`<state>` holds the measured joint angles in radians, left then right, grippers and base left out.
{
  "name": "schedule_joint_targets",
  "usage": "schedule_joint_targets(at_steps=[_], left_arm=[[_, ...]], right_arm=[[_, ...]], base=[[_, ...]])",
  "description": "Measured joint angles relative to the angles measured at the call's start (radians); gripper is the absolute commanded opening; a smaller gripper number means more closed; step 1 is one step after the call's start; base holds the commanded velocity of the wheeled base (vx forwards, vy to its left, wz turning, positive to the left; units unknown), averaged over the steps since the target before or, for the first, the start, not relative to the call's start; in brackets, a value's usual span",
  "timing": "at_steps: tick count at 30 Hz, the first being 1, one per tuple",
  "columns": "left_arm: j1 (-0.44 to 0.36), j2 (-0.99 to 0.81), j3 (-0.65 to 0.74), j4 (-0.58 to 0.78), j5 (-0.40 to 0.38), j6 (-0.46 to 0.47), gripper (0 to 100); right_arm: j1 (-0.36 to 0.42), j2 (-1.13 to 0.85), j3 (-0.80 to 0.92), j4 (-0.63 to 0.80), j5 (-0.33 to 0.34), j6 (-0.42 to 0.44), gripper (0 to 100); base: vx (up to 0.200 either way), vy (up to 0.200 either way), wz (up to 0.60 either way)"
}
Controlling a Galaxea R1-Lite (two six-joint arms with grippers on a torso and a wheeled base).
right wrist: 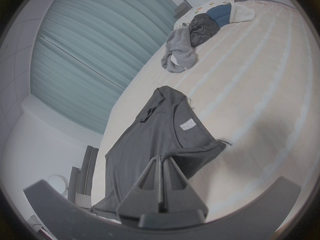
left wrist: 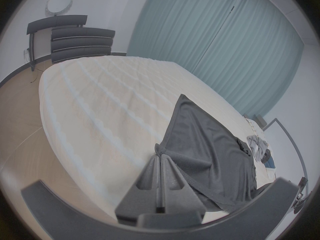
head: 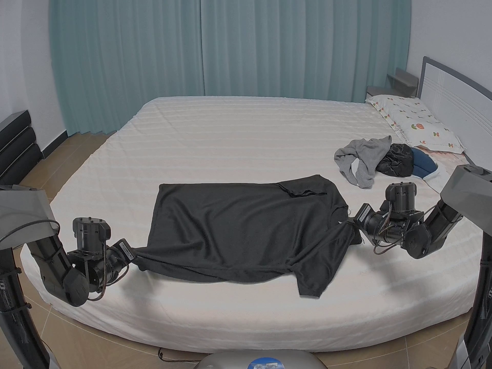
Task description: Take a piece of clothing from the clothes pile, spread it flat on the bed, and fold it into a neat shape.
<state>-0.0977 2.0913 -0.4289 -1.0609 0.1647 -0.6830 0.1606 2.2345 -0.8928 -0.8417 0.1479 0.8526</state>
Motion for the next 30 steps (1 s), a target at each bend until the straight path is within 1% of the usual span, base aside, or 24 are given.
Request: schedule_joint_targets(at_steps=[3,9,16,19,24,25,30], left_arm=[[0.024,-0.001,-0.02,-0.001,0.003,-0.002,0],[0.051,0.006,-0.057,-0.002,0.005,-0.023,0],[0.07,0.045,-0.117,-0.015,0.007,-0.108,0],[0.079,0.064,-0.141,-0.037,0.007,-0.143,0],[0.097,0.096,-0.159,-0.105,0.007,-0.158,0],[0.1,0.101,-0.16,-0.117,0.007,-0.159,0],[0.107,0.13,-0.163,-0.124,0.007,-0.161,0]], right_arm=[[-0.001,0.013,-0.07,0.059,-0.002,-0.004,0],[-0.001,0.053,-0.169,0.11,-0.003,-0.016,0],[-0.001,0.12,-0.288,0.173,-0.006,-0.026,0],[0.0,0.156,-0.346,0.189,-0.019,-0.037,0],[0.004,0.217,-0.435,0.194,-0.033,-0.081,0],[0.007,0.227,-0.45,0.193,-0.034,-0.088,100],[0.023,0.265,-0.497,0.182,-0.035,-0.093,100]], base=[[0.0,0.0,0.0],[0.0,0.0,0.0],[0.0,0.0,0.0],[0.0,0.0,0.0],[0.0,0.0,0.0],[0.0,0.0,0.0],[0.0,0.0,0.0]])
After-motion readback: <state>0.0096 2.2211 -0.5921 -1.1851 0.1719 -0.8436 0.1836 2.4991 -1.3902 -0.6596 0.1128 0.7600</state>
